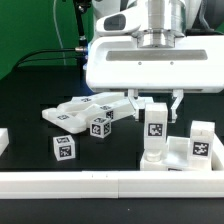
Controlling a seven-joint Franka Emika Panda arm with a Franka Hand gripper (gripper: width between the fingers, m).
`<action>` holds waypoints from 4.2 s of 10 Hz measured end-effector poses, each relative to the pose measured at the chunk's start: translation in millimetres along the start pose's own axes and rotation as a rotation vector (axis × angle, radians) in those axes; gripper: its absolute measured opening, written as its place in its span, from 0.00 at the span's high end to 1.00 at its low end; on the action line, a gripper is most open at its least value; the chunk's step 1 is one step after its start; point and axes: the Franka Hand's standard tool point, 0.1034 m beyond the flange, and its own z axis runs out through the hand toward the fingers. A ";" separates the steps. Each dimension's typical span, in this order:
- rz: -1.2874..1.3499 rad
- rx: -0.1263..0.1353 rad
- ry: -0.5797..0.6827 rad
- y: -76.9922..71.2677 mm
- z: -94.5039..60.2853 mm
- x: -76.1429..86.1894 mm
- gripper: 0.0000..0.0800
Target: Assemble chair
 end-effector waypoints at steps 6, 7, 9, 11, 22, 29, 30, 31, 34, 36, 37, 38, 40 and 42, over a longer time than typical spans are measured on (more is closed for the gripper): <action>-0.010 -0.004 -0.005 -0.5 8.5 -10.1 0.64; -0.009 -0.005 -0.005 0.7 8.6 -9.9 0.64; -0.006 -0.002 -0.040 -0.2 8.6 -8.3 0.58; 0.005 0.004 -0.062 -0.3 4.2 10.6 0.35; 0.327 -0.053 -0.593 7.2 3.9 4.7 0.64; 0.964 -0.209 -0.558 -3.7 15.6 21.3 0.64; 1.141 -0.234 -0.568 4.0 15.9 21.7 0.64; 1.291 -0.265 -0.592 8.5 14.3 20.5 0.64; 1.633 -0.329 -0.605 12.8 14.6 21.5 0.64; 1.637 -0.334 -0.604 12.2 14.8 21.0 0.64; 1.574 -0.319 -0.606 11.5 14.4 20.6 0.40; 1.467 -0.300 -0.603 7.2 12.7 20.7 0.26; 1.135 -0.181 -0.610 1.2 10.0 22.6 0.21; 0.948 -0.131 -0.619 -1.4 11.1 16.9 0.19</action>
Offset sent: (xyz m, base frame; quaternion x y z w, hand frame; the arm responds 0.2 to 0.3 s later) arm -0.0019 0.0052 -0.0108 0.0029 -0.0006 0.0103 0.9999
